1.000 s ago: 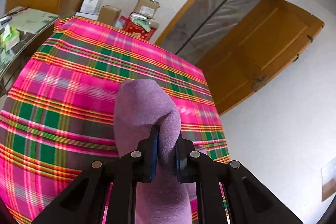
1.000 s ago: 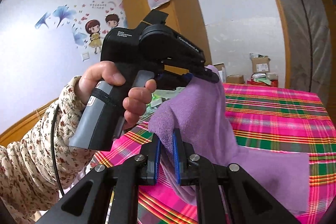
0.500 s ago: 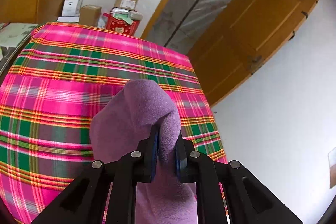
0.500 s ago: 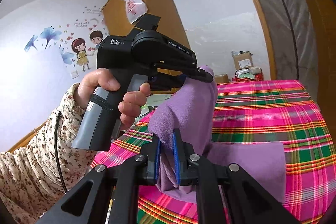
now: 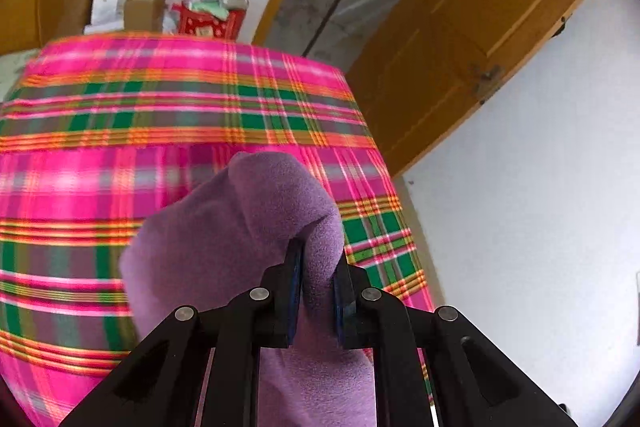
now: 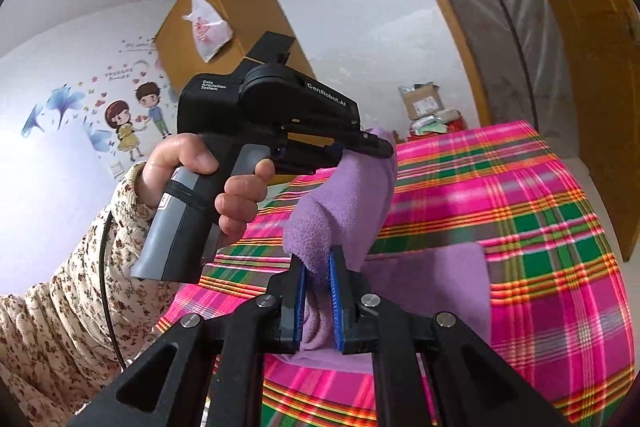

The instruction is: Fold clothes

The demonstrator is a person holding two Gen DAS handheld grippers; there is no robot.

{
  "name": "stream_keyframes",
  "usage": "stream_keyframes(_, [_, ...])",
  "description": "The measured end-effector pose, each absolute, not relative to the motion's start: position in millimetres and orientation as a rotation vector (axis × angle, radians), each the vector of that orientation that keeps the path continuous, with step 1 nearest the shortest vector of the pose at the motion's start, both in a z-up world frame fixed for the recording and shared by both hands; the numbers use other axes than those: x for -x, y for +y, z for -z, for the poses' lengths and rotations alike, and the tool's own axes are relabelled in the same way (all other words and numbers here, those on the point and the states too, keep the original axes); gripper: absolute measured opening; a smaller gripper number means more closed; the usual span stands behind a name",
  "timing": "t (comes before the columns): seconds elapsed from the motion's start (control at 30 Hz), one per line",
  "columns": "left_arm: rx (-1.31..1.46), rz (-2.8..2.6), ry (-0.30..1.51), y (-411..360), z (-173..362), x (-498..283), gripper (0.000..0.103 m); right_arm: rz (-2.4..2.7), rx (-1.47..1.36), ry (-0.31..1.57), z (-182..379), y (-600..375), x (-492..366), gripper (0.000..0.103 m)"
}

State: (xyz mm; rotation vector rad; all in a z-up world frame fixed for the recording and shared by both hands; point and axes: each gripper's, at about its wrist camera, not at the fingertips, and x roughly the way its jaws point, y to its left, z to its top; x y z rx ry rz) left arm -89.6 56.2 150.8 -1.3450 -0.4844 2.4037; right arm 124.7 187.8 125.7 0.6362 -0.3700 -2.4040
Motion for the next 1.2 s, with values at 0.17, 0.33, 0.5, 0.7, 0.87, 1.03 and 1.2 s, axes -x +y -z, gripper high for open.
stream_keyframes(0.17, [1.382, -2.378, -0.438, 79.3, -136.4, 102.3, 0.014, 2.438, -0.638, -0.413, -113.9, 208.1, -119.6, 0.011])
stream_keyframes(0.33, [1.438, -2.343, -0.407, 99.1, -116.2, 115.3, 0.014, 2.461, -0.688, -0.451, -96.7, 224.5, -111.2, 0.011])
stream_keyframes(0.5, [1.498, -2.297, -0.429, 110.4, -92.9, 128.7, 0.014, 2.472, -0.729, -0.495, -78.8, 238.9, -104.7, 0.011])
stream_keyframes(0.7, [1.549, -2.268, -0.406, 124.3, -74.1, 139.8, 0.016, 2.487, -0.779, -0.544, -59.8, 250.7, -100.6, 0.012])
stream_keyframes(0.87, [1.58, -2.245, -0.419, 132.5, -60.4, 147.6, 0.018, 2.49, -0.83, -0.585, -43.5, 259.6, -96.2, 0.012])
stream_keyframes(1.03, [1.566, -2.215, -0.462, 134.3, -56.0, 150.6, 0.026, 2.493, -0.868, -0.638, -29.9, 270.8, -92.8, 0.012])
stream_keyframes(1.2, [1.512, -2.219, -0.486, 131.0, -62.0, 146.5, 0.028, 2.503, -0.919, -0.678, -17.4, 280.7, -92.5, 0.013])
